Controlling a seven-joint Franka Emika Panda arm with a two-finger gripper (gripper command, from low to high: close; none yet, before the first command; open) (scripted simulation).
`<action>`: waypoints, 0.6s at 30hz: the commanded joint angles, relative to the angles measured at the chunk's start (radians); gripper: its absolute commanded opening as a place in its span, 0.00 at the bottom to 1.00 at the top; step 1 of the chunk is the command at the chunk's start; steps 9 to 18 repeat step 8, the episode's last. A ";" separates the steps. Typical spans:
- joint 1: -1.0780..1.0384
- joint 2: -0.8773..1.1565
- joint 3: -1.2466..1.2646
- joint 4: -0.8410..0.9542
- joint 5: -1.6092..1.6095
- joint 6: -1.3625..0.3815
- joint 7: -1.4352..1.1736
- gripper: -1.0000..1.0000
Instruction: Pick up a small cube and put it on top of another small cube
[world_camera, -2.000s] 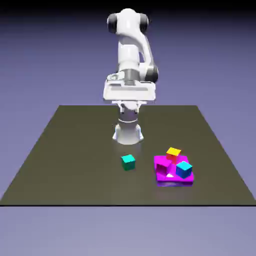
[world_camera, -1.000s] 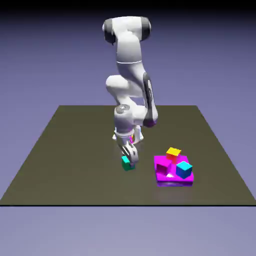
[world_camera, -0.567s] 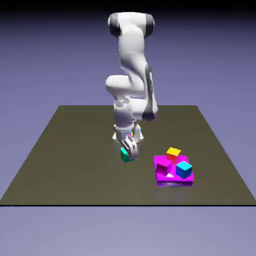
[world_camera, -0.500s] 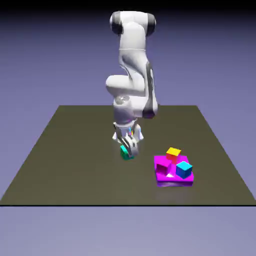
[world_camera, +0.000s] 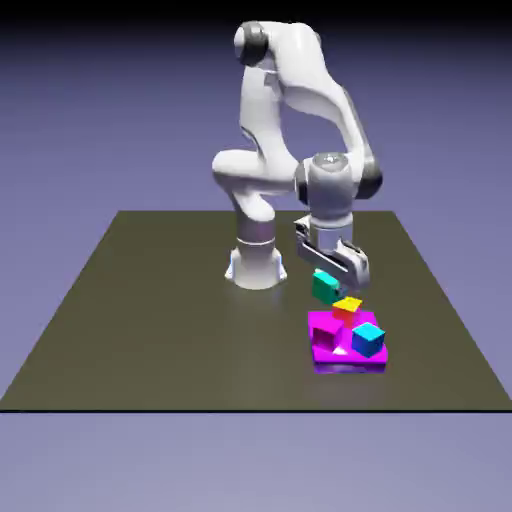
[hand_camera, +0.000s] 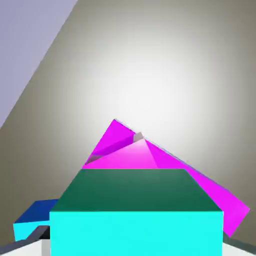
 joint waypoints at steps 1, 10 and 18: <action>0.007 0.036 -0.007 -0.007 -0.031 0.037 0.023 0.00; 0.025 0.119 -0.022 -0.024 -0.100 0.123 0.073 1.00; 0.025 0.119 -0.022 -0.024 -0.100 0.123 0.073 1.00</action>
